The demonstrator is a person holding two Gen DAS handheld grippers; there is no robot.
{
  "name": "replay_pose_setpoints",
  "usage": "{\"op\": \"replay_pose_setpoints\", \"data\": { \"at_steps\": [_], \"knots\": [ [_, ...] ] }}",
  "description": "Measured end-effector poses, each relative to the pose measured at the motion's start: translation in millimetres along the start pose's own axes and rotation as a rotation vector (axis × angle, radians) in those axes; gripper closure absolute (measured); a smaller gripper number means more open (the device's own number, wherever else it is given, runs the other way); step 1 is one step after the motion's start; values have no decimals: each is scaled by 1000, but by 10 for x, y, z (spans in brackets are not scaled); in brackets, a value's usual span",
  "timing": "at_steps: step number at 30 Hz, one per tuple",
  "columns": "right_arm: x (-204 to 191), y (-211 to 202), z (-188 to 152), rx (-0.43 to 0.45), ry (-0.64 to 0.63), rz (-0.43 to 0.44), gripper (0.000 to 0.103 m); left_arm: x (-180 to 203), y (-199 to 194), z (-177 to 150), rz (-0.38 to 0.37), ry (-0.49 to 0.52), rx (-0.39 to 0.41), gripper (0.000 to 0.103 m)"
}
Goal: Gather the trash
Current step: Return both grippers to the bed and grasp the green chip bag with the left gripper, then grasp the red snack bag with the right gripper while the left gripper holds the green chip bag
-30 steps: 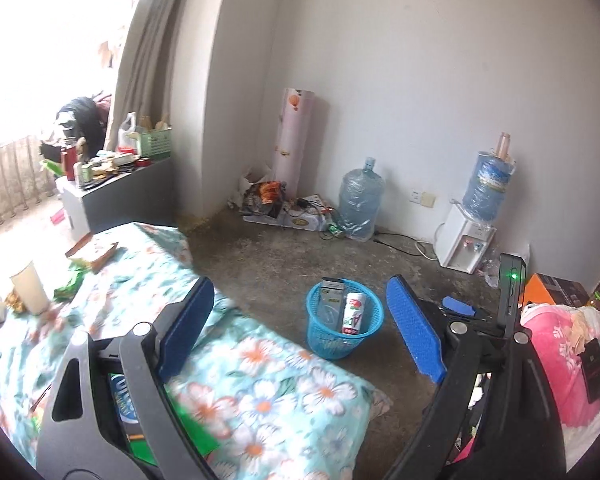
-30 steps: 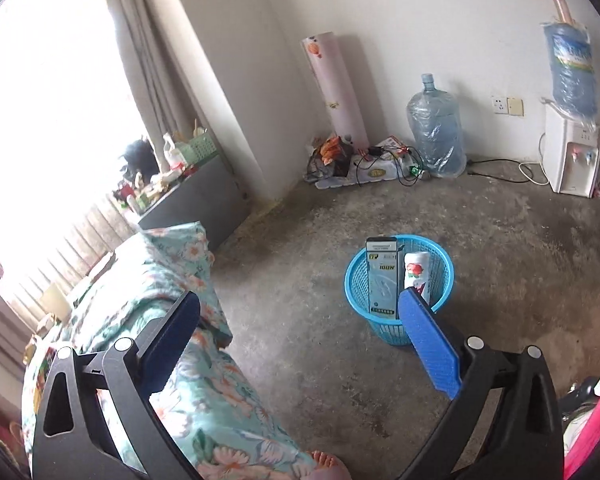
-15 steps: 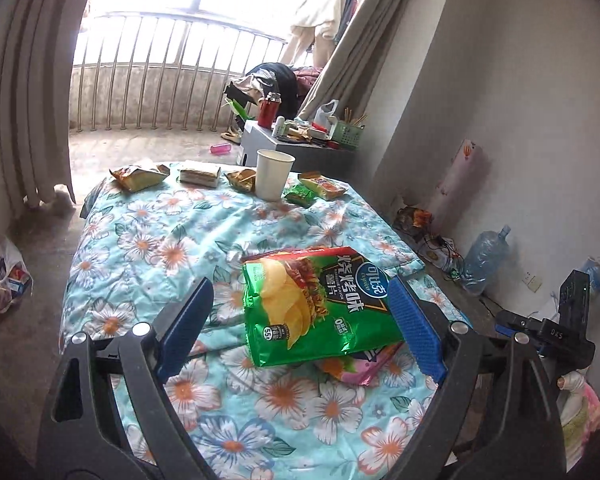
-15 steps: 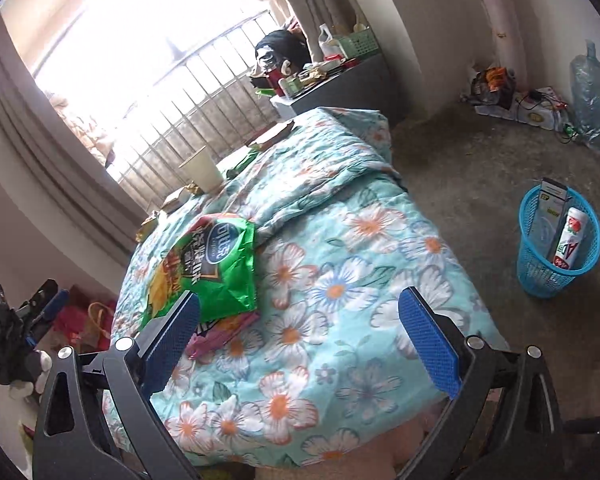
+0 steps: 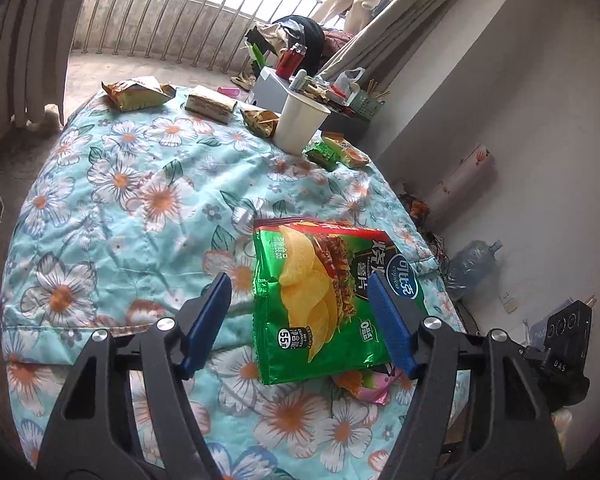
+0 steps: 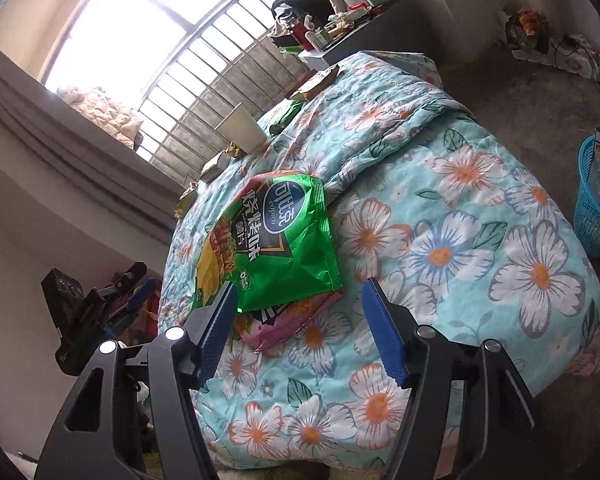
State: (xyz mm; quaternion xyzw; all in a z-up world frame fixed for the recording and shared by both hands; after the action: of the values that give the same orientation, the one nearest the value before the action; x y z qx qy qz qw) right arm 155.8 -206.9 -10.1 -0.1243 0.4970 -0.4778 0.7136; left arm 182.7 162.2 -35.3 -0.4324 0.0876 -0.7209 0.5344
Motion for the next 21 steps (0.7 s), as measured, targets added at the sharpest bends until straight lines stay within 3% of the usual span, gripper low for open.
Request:
{"op": "replay_pose_setpoints", "data": {
  "at_steps": [6, 10, 14, 16, 21],
  "knots": [
    [-51, 322, 381, -58, -31, 30, 39, -91, 147, -154, 9, -15, -40, 45],
    [-7, 668, 625, -101, -9, 41, 33, -109, 195, -193, 28, -15, -49, 61],
    [43, 1078, 665, -209, 33, 86, 33, -72, 267, -191, 47, 11, -58, 75],
    [-25, 1102, 629, -220, 21, 112, 33, -43, 291, -198, 40, 24, -65, 79],
    [-287, 782, 518, -155, -99, 145, 34, 88, 301, -215, 4, 60, -68, 79]
  ]
}}
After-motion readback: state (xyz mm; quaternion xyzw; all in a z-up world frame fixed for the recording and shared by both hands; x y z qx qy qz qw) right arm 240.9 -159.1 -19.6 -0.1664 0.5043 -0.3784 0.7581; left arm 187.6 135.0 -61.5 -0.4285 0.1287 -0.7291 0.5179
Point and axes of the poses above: each gripper's, at about its wrist camera, not at the fingertips, and y roughly the way its jaws point, x to its right, z to its top, the point moved 3 cm from there along y, roughly the way its jaws point, and after that the axes turned 2 degrees about -z, right-handed, at the moved point
